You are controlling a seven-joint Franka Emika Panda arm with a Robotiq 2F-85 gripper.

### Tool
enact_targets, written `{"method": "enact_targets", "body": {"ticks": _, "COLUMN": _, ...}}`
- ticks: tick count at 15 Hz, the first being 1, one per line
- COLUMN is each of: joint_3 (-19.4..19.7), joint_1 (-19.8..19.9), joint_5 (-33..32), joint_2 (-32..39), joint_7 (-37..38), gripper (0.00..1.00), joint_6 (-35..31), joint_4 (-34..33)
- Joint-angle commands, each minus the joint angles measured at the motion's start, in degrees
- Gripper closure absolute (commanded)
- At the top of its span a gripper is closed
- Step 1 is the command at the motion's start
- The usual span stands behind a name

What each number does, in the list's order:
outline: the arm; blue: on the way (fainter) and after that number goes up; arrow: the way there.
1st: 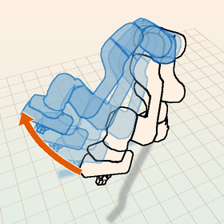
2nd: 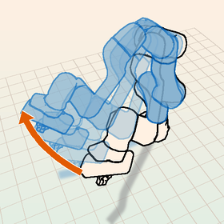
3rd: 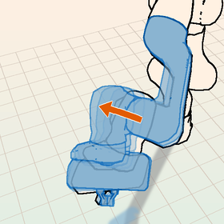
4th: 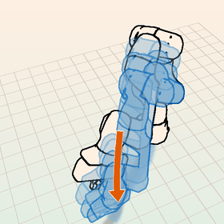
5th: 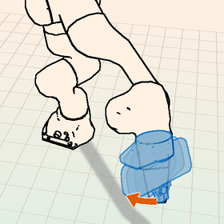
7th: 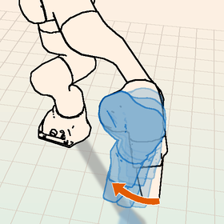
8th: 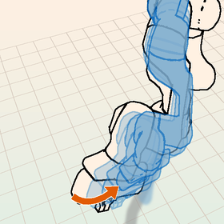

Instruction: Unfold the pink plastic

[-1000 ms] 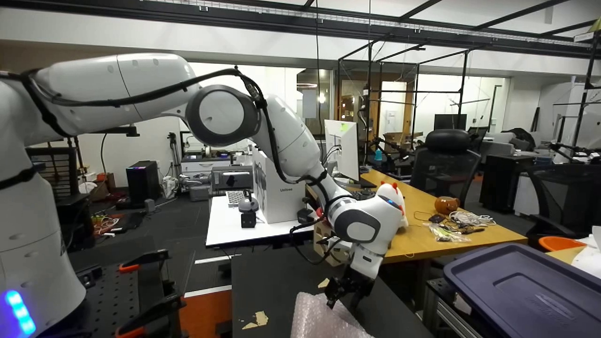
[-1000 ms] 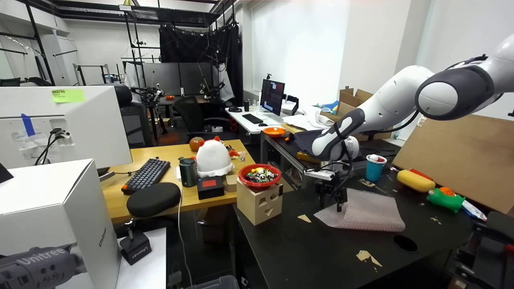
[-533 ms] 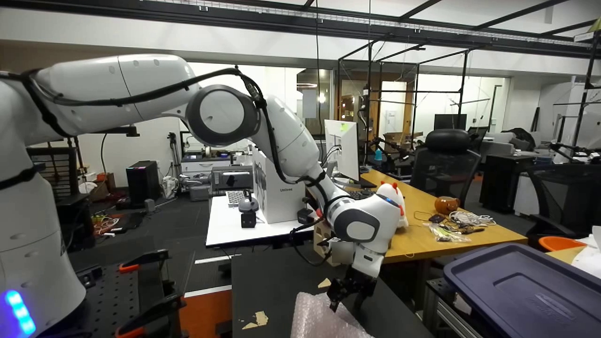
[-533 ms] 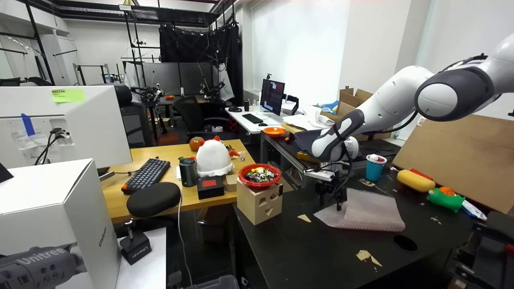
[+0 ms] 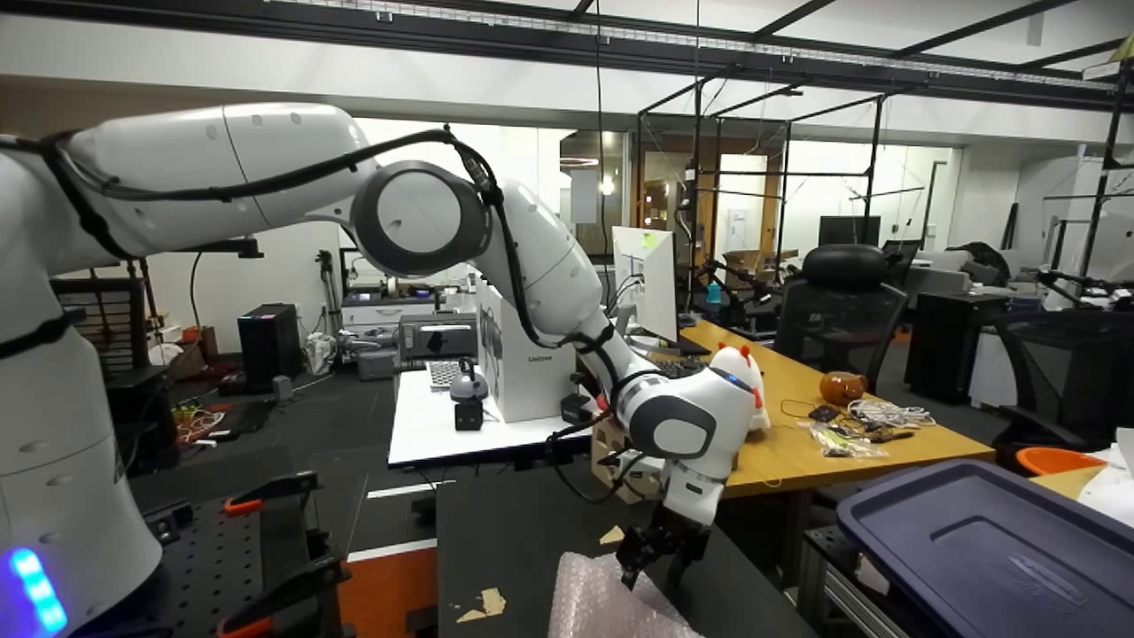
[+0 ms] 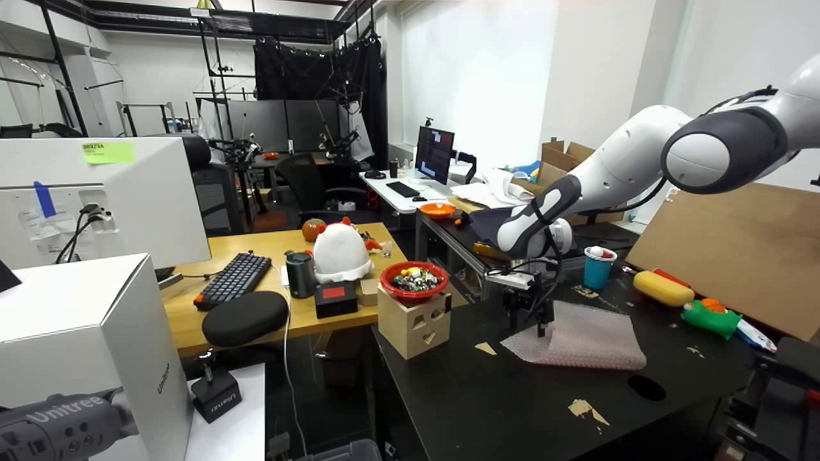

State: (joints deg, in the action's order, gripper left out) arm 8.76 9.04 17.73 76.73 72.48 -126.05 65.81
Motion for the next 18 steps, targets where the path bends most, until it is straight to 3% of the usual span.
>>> {"method": "enact_targets", "body": {"ticks": 1, "joint_3": 0.4, "joint_1": -0.7, "joint_5": -0.6, "joint_2": -1.5, "joint_7": -0.1, "gripper": 0.0, "joint_6": 1.5, "joint_4": 2.9}}
{"method": "enact_targets", "body": {"ticks": 7, "joint_3": 1.0, "joint_1": -1.1, "joint_5": -1.1, "joint_2": -2.4, "joint_7": 0.6, "gripper": 0.0, "joint_6": 3.7, "joint_4": 4.3}}
{"method": "enact_targets", "body": {"ticks": 8, "joint_3": 1.2, "joint_1": -1.1, "joint_5": -1.3, "joint_2": -2.4, "joint_7": 0.5, "gripper": 0.25, "joint_6": 3.8, "joint_4": 4.3}}
{"method": "enact_targets", "body": {"ticks": 9, "joint_3": 1.5, "joint_1": -1.3, "joint_5": -1.7, "joint_2": -2.2, "joint_7": 0.9, "gripper": 0.26, "joint_6": 4.1, "joint_4": 4.2}}
{"method": "enact_targets", "body": {"ticks": 18, "joint_3": 2.7, "joint_1": -1.8, "joint_5": -2.6, "joint_2": -2.7, "joint_7": 0.5, "gripper": 0.94, "joint_6": 4.1, "joint_4": 5.2}}
